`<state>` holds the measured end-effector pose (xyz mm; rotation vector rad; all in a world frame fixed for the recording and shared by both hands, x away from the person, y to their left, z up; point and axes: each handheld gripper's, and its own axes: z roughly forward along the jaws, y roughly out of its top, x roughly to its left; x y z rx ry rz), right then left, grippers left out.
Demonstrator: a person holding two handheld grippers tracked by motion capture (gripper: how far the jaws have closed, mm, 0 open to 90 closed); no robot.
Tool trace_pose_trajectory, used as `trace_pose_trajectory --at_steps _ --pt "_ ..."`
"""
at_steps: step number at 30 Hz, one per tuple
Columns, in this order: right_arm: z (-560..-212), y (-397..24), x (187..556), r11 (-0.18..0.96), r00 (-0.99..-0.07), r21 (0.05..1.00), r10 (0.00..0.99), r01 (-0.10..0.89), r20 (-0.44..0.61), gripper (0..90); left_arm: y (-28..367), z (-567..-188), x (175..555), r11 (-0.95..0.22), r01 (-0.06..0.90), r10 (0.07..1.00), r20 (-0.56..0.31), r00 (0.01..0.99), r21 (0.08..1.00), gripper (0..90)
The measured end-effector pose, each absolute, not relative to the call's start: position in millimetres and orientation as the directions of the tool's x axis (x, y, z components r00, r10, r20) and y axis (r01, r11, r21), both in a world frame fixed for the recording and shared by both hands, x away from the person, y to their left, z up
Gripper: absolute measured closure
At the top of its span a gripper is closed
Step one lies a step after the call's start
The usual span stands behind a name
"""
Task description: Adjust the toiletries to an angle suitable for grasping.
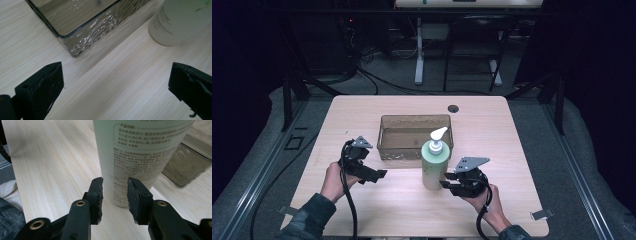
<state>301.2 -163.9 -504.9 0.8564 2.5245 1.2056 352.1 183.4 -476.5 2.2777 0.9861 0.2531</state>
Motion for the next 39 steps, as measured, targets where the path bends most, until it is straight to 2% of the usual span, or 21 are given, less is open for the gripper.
trace_pose_trajectory --at_steps 7,14,18,22,24,25,27,28,31,32,34,39 --pt "-501.3 -170.7 300.8 0.485 -0.8 0.762 0.596 0.429 0.071 63.2 165.3 -466.4 352.2 -0.551 0.56 0.669 -0.073 0.74 0.618 2.3" --pt "-497.6 -200.0 295.6 0.466 -0.761 0.746 0.644 0.476 0.083 60.8 146.0 -455.5 352.5 -0.574 0.535 0.637 -0.073 0.768 0.62 0.2" --pt "-496.3 -222.8 292.4 0.449 -0.724 0.732 0.684 0.512 0.087 56.0 134.3 -451.0 353.0 -0.596 0.521 0.62 -0.063 0.782 0.611 0.0" --pt "-498.9 -248.0 288.9 0.417 -0.652 0.703 0.753 0.576 0.088 42.3 126.1 -441.2 355.0 -0.597 0.513 0.604 -0.075 0.794 0.617 0.0" --pt "-500.4 -253.1 288.9 0.414 -0.639 0.698 0.765 0.584 0.08 39.4 125.1 -438.9 355.6 -0.601 0.507 0.599 -0.071 0.798 0.618 0.0" --pt "-504.3 -260.9 289.0 0.408 -0.607 0.678 0.791 0.612 0.072 32.8 124.0 -436.3 355.9 -0.599 0.506 0.598 -0.074 0.798 0.621 0.0" --pt "-506.5 -264.0 288.9 0.414 -0.594 0.664 0.803 0.622 0.056 30.3 122.0 -431.8 357.1 -0.604 0.503 0.589 -0.079 0.804 0.619 0.0" --pt "-511.3 -269.5 290.8 0.425 -0.574 0.635 0.818 0.645 0.035 23.7 121.2 -429.4 358.1 -0.608 0.501 0.582 -0.083 0.809 0.616 0.0" --pt "-515.1 -275.4 291.3 0.413 -0.546 0.624 0.838 0.663 0.025 20.4 118.5 -421.7 361.0 -0.619 0.498 0.573 -0.085 0.815 0.608 0.0" --pt "-518.2 -280.0 292.8 0.413 -0.528 0.6 0.849 0.686 0.019 13.7 117.6 -419.1 361.4 -0.617 0.498 0.569 -0.09 0.817 0.609 0.0" --pt "-519.6 -282.3 293.3 0.403 -0.518 0.591 0.855 0.699 0.03 14.4 114.8 -413.6 361.1 -0.616 0.496 0.565 -0.095 0.819 0.612 0.0" --pt "-523.9 -291.2 292.3 0.415 -0.49 0.55 0.872 0.725 -0.011 9.4 108.5 -401.1 361.6 -0.622 0.483 0.554 -0.09 0.828 0.616 0.0"
